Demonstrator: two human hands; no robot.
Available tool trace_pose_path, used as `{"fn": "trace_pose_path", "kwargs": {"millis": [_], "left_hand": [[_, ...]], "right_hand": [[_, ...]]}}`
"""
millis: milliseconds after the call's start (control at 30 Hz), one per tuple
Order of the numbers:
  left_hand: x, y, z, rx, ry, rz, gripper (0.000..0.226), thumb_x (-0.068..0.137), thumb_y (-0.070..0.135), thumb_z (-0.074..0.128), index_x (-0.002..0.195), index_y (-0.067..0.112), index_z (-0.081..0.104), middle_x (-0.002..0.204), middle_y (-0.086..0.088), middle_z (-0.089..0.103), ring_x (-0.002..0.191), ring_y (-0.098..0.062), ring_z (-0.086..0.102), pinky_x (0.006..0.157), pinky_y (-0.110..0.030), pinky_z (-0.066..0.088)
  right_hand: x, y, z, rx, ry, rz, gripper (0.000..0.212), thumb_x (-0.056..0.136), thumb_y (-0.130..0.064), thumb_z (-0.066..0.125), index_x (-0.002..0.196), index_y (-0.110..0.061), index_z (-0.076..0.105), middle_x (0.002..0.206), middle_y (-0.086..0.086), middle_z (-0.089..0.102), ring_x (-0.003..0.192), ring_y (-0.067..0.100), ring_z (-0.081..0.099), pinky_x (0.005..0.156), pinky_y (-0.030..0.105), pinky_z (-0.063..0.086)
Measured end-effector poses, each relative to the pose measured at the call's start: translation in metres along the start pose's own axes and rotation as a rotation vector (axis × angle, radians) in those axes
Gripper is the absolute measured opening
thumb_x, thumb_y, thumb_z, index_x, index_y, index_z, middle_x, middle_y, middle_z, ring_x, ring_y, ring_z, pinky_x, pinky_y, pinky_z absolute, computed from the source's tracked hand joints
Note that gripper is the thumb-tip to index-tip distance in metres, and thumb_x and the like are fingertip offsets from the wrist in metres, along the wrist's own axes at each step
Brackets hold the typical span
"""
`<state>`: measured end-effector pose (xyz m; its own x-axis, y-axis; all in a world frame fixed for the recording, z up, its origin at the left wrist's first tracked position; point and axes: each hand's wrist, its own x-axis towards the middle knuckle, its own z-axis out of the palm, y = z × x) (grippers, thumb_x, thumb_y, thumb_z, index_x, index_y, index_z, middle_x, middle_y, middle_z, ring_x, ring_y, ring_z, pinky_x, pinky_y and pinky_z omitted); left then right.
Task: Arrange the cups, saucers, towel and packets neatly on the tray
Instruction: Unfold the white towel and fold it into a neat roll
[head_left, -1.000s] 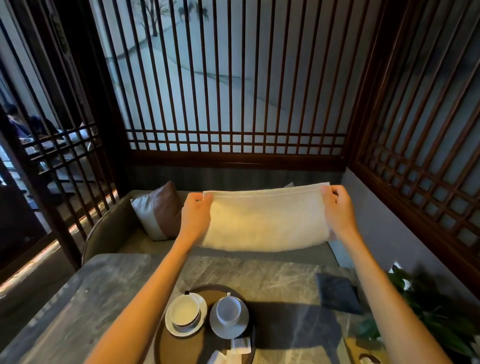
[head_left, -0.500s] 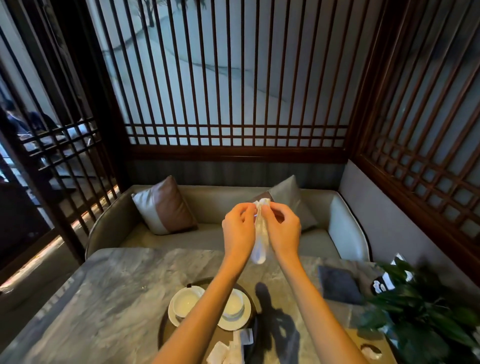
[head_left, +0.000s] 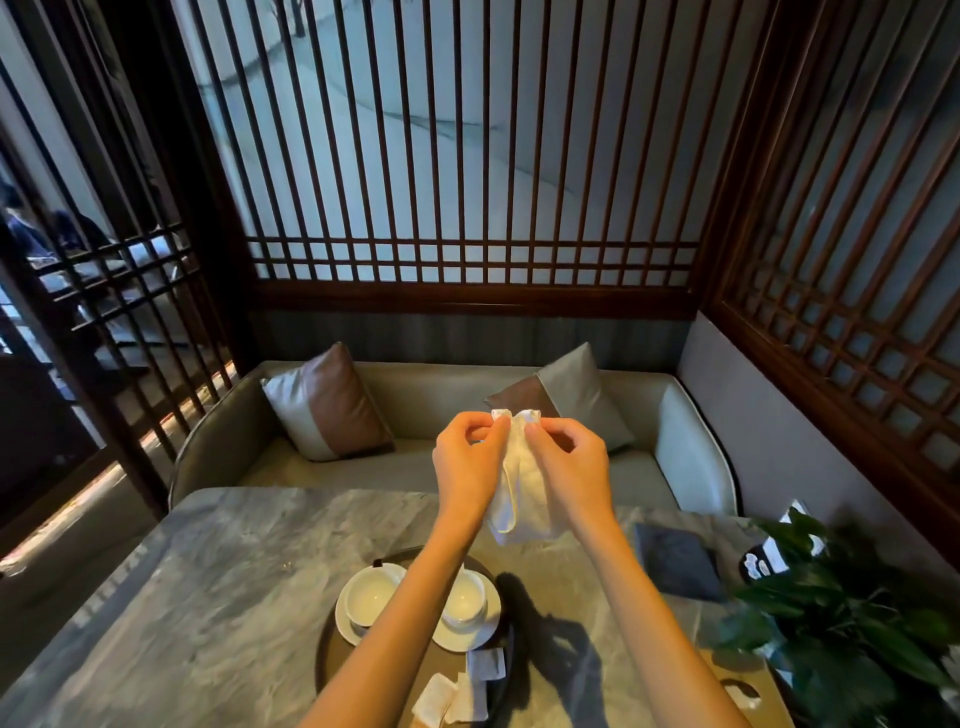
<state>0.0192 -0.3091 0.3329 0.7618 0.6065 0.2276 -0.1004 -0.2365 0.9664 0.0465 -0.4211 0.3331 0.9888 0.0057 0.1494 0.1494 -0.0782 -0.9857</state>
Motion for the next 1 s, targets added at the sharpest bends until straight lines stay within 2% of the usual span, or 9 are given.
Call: {"fn": "trace_pose_path", "kwargs": {"millis": [133, 233, 300, 433, 533, 633, 767, 933, 1000], "left_hand": [[-0.005, 0.005, 0.01, 0.022, 0.04, 0.022, 0.009, 0.092, 0.036, 0.065, 0.098, 0.03, 0.062, 0.083, 0.021, 0.059, 0.078, -0.002, 0.063, 0.058, -0.002, 0.044], [-0.01, 0.01, 0.011, -0.018, 0.061, 0.072, 0.005, 0.094, 0.033, 0.063, 0.097, 0.031, 0.062, 0.083, 0.026, 0.06, 0.08, -0.002, 0.064, 0.06, 0.003, 0.045], [-0.011, 0.012, 0.009, -0.025, 0.035, 0.084, 0.003, 0.094, 0.03, 0.064, 0.096, 0.032, 0.062, 0.084, 0.026, 0.061, 0.078, 0.0, 0.063, 0.062, -0.001, 0.046], [-0.01, 0.014, 0.003, -0.032, -0.017, 0.083, 0.009, 0.092, 0.026, 0.063, 0.092, 0.034, 0.06, 0.083, 0.025, 0.062, 0.075, 0.011, 0.062, 0.062, -0.004, 0.044], [-0.013, 0.014, 0.005, -0.045, 0.01, 0.104, 0.004, 0.093, 0.026, 0.064, 0.095, 0.03, 0.064, 0.087, 0.019, 0.064, 0.079, 0.011, 0.063, 0.065, 0.0, 0.047], [-0.017, 0.015, 0.007, -0.04, 0.083, 0.155, 0.019, 0.095, 0.028, 0.062, 0.107, 0.016, 0.069, 0.097, 0.01, 0.067, 0.084, 0.005, 0.064, 0.07, 0.002, 0.047], [-0.015, 0.018, 0.001, -0.045, 0.046, 0.195, 0.021, 0.095, 0.024, 0.063, 0.111, 0.011, 0.068, 0.101, 0.005, 0.068, 0.085, -0.001, 0.065, 0.073, 0.001, 0.049], [-0.003, 0.027, -0.017, -0.051, -0.117, 0.186, 0.029, 0.088, 0.028, 0.071, 0.114, 0.014, 0.067, 0.104, 0.006, 0.069, 0.094, -0.006, 0.066, 0.075, -0.006, 0.053], [0.002, 0.029, -0.027, -0.028, -0.183, 0.188, 0.027, 0.087, 0.028, 0.073, 0.112, 0.018, 0.067, 0.103, 0.008, 0.069, 0.095, -0.008, 0.067, 0.076, -0.01, 0.055]], "right_hand": [[-0.005, -0.002, 0.007, -0.129, 0.05, -0.118, 0.02, 0.091, -0.038, 0.066, 0.104, -0.023, 0.071, 0.1, -0.006, 0.072, 0.089, 0.01, 0.066, 0.073, 0.016, 0.053], [-0.007, -0.006, 0.01, -0.206, 0.108, -0.187, 0.023, 0.093, -0.037, 0.063, 0.108, -0.022, 0.071, 0.105, -0.003, 0.072, 0.089, 0.01, 0.064, 0.078, 0.018, 0.054], [-0.009, -0.007, 0.011, -0.264, 0.133, -0.237, 0.027, 0.094, -0.038, 0.06, 0.112, -0.021, 0.072, 0.108, -0.002, 0.072, 0.088, 0.009, 0.063, 0.079, 0.019, 0.053], [-0.015, -0.009, 0.013, -0.337, 0.131, -0.26, 0.035, 0.095, -0.039, 0.057, 0.117, -0.017, 0.072, 0.113, 0.002, 0.072, 0.095, 0.015, 0.066, 0.089, 0.033, 0.058], [-0.017, -0.011, 0.014, -0.353, 0.16, -0.271, 0.032, 0.095, -0.037, 0.058, 0.114, -0.017, 0.073, 0.11, 0.004, 0.074, 0.089, 0.013, 0.065, 0.081, 0.021, 0.055], [-0.021, -0.015, 0.016, -0.333, 0.192, -0.304, 0.028, 0.094, -0.034, 0.062, 0.112, -0.015, 0.074, 0.105, 0.005, 0.074, 0.082, 0.008, 0.06, 0.071, 0.006, 0.039], [-0.025, -0.021, 0.017, -0.315, 0.136, -0.307, 0.029, 0.094, -0.033, 0.061, 0.113, -0.014, 0.072, 0.109, 0.005, 0.073, 0.085, 0.008, 0.06, 0.077, 0.015, 0.047], [-0.032, -0.025, 0.008, -0.332, -0.046, -0.328, 0.031, 0.096, -0.02, 0.057, 0.126, -0.012, 0.065, 0.123, 0.006, 0.063, 0.108, 0.016, 0.062, 0.095, 0.033, 0.056], [-0.035, -0.024, 0.0, -0.301, -0.116, -0.342, 0.034, 0.096, -0.017, 0.058, 0.129, -0.014, 0.063, 0.123, 0.002, 0.061, 0.11, 0.014, 0.06, 0.096, 0.029, 0.054]]}}
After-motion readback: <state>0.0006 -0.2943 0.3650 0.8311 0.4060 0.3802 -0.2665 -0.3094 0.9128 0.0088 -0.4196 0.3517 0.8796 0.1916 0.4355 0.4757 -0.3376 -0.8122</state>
